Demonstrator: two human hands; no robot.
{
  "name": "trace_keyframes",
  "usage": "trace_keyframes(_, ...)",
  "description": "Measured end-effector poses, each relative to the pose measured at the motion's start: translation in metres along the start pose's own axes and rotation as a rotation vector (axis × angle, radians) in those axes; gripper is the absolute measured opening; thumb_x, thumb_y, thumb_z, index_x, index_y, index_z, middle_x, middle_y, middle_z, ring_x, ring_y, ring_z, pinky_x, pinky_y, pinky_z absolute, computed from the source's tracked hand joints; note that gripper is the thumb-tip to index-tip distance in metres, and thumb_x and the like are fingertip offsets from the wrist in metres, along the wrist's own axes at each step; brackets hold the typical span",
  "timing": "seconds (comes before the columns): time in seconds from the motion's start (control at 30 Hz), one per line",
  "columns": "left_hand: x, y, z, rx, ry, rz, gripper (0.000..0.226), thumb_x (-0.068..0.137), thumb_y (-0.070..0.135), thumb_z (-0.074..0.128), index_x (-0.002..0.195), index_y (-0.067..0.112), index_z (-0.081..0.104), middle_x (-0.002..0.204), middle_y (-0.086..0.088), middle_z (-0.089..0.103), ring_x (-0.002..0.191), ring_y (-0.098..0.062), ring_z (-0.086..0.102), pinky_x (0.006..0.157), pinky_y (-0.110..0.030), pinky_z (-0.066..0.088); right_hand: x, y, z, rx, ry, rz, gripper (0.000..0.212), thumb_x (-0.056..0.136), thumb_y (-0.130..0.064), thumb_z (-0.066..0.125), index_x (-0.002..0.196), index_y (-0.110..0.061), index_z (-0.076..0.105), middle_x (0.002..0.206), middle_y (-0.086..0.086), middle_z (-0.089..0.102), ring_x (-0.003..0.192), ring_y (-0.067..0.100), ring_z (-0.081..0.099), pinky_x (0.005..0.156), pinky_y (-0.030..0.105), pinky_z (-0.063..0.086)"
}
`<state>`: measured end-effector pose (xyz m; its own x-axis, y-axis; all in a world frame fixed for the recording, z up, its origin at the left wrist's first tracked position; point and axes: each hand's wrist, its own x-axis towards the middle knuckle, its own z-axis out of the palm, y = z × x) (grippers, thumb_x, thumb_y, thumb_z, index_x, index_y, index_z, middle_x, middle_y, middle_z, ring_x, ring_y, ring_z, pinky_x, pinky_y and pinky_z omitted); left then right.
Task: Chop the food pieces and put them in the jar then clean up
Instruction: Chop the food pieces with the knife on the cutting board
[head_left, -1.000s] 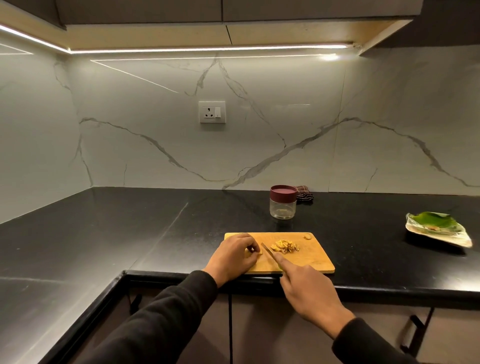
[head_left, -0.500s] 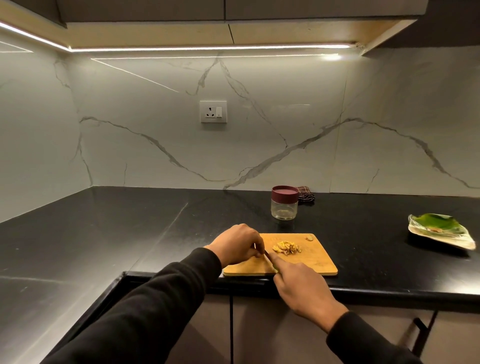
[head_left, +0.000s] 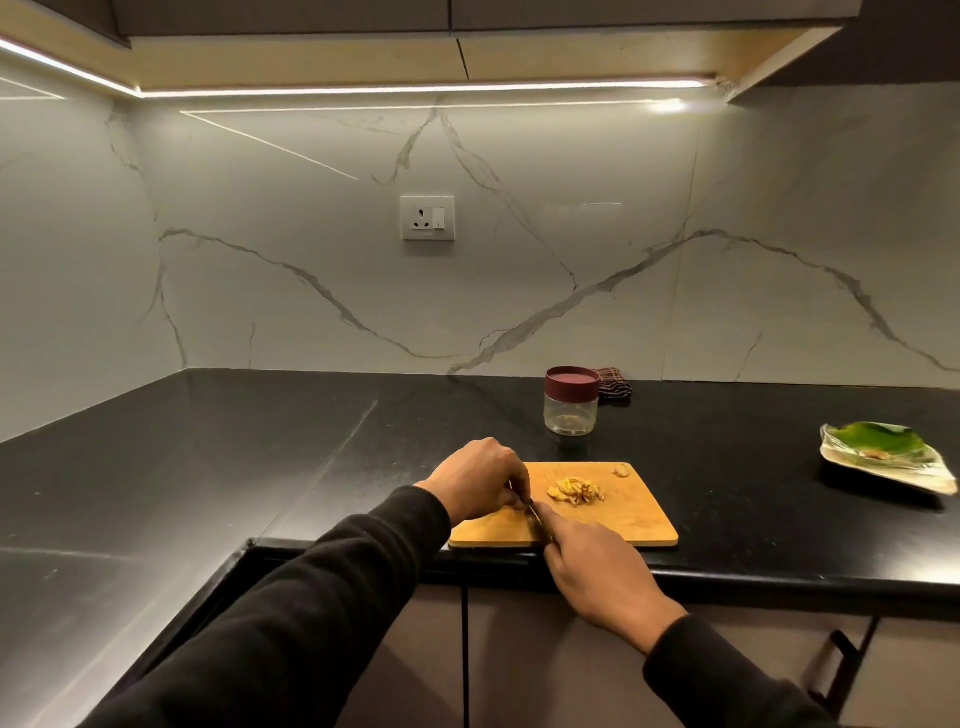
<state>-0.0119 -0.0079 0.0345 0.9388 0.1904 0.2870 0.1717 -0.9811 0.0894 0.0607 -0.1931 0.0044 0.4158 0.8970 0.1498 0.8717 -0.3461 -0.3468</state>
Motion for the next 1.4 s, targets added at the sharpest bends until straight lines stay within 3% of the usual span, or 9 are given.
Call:
trace_keyframes(0.2,0.0,-0.001,0.001,-0.042,-0.017,-0.026,0.009,0.091,0.017,0.071,0.099,0.018,0.076,0.099,0.004,0.074,0.086,-0.002,0.064,0.086,-0.019,0.053,-0.029,0.001,-0.006,-0.063,0.017,0.011,0.059,0.107,-0.036,0.035,0.159,-0.042,0.007,0.092,-0.007,0.052,0.077,0.01,0.048,0.07,0.027,0.039)
trace_keyframes(0.37,-0.002,-0.001,0.002,-0.046,0.007,-0.04,0.009,0.09,0.017,0.072,0.096,0.022,0.068,0.091,0.009,0.067,0.082,-0.003,0.062,0.083,-0.024,0.056,-0.04,0.0,-0.013,-0.283,0.013,0.003,0.063,0.108,-0.031,0.036,0.158,-0.044,0.0,0.103,0.001,0.065,0.09,0.018,0.062,0.076,0.033,0.047)
trace_keyframes(0.47,-0.002,-0.001,0.004,-0.02,-0.008,-0.01,0.017,0.092,0.019,0.071,0.108,0.024,0.07,0.103,0.008,0.07,0.091,-0.004,0.064,0.087,-0.023,0.055,-0.04,-0.001,-0.013,-0.319,0.007,-0.007,0.065,0.108,-0.029,0.037,0.158,-0.044,-0.001,0.105,0.001,0.065,0.093,0.019,0.063,0.077,0.034,0.048)
trace_keyframes(0.73,-0.009,0.001,0.01,0.037,-0.015,0.055,0.031,0.097,0.013,0.062,0.121,0.03,0.071,0.122,0.007,0.063,0.102,-0.007,0.061,0.092,-0.023,0.054,-0.039,0.001,-0.01,-0.276,0.031,-0.009,0.063,0.108,-0.029,0.036,0.158,-0.044,0.003,0.104,0.0,0.066,0.093,0.018,0.063,0.079,0.034,0.05)
trace_keyframes(0.87,-0.009,-0.002,0.013,-0.013,0.003,0.029,0.038,0.096,0.012,0.063,0.13,0.029,0.065,0.12,0.006,0.063,0.104,-0.009,0.061,0.093,-0.024,0.053,-0.04,0.0,-0.011,-0.274,0.04,-0.004,0.063,0.108,-0.029,0.036,0.158,-0.045,0.001,0.107,0.0,0.065,0.094,0.016,0.063,0.08,0.032,0.049)
trace_keyframes(1.03,-0.01,-0.004,0.015,-0.028,0.008,0.015,0.029,0.096,0.016,0.064,0.122,0.027,0.069,0.122,0.006,0.063,0.103,-0.007,0.061,0.094,-0.027,0.054,-0.041,-0.001,-0.01,-0.256,0.047,-0.007,0.064,0.108,-0.031,0.036,0.158,-0.046,0.0,0.105,-0.001,0.065,0.093,0.015,0.062,0.077,0.031,0.048)
trace_keyframes(1.17,-0.008,-0.003,0.017,-0.019,-0.043,0.028,0.039,0.098,0.011,0.06,0.132,0.029,0.064,0.129,0.005,0.056,0.112,-0.01,0.056,0.099,-0.026,0.05,-0.04,-0.001,-0.008,-0.249,0.052,-0.003,0.063,0.108,-0.031,0.036,0.158,-0.045,0.001,0.105,-0.001,0.065,0.093,0.016,0.062,0.077,0.03,0.047)
trace_keyframes(1.27,-0.009,-0.004,0.018,-0.051,0.004,-0.007,0.042,0.097,0.012,0.062,0.135,0.029,0.06,0.124,0.006,0.06,0.107,-0.009,0.06,0.097,-0.026,0.052,-0.04,0.001,-0.007,-0.242,0.043,0.002,0.062,0.108,-0.032,0.035,0.158,-0.045,0.002,0.106,-0.001,0.064,0.093,0.016,0.061,0.078,0.03,0.047)
trace_keyframes(1.4,-0.018,-0.008,0.022,-0.13,0.128,-0.067,0.025,0.094,0.021,0.068,0.119,0.027,0.068,0.109,0.009,0.071,0.097,-0.005,0.065,0.092,-0.026,0.055,-0.04,0.005,-0.007,-0.126,0.041,0.036,0.058,0.108,-0.037,0.032,0.158,-0.045,0.004,0.091,-0.007,0.056,0.077,0.01,0.051,0.071,0.027,0.041)
